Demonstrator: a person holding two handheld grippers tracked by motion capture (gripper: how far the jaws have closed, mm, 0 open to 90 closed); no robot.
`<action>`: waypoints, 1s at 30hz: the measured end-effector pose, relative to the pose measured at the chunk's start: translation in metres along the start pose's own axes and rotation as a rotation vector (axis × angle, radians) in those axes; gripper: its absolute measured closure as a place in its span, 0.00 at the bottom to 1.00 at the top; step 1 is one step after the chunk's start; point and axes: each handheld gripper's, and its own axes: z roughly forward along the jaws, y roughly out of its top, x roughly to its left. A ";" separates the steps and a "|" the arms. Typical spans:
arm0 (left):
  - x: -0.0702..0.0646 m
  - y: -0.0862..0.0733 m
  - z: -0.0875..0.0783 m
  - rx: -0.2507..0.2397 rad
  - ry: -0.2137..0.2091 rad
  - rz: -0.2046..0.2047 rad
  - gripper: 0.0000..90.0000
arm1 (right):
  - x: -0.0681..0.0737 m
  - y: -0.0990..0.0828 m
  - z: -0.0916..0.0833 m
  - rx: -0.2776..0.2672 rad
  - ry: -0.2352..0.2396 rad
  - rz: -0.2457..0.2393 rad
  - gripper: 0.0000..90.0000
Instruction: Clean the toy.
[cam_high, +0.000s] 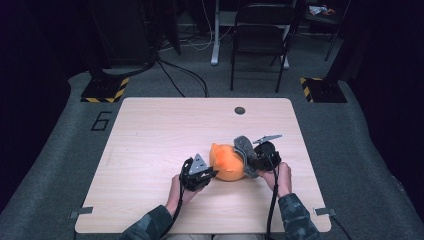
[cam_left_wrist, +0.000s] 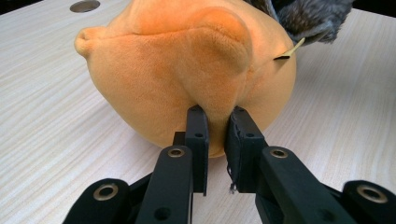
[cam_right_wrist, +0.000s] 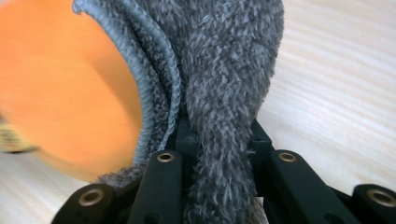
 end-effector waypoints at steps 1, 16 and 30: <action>0.000 0.000 0.000 -0.002 0.001 0.000 0.89 | -0.003 -0.002 0.002 0.008 -0.003 0.015 0.82; 0.003 -0.001 0.000 -0.009 -0.001 -0.009 0.89 | -0.016 -0.005 0.007 0.055 -0.078 0.034 0.82; 0.001 0.000 0.000 -0.016 -0.001 -0.004 0.89 | 0.054 0.025 -0.036 -0.154 0.049 -0.138 0.82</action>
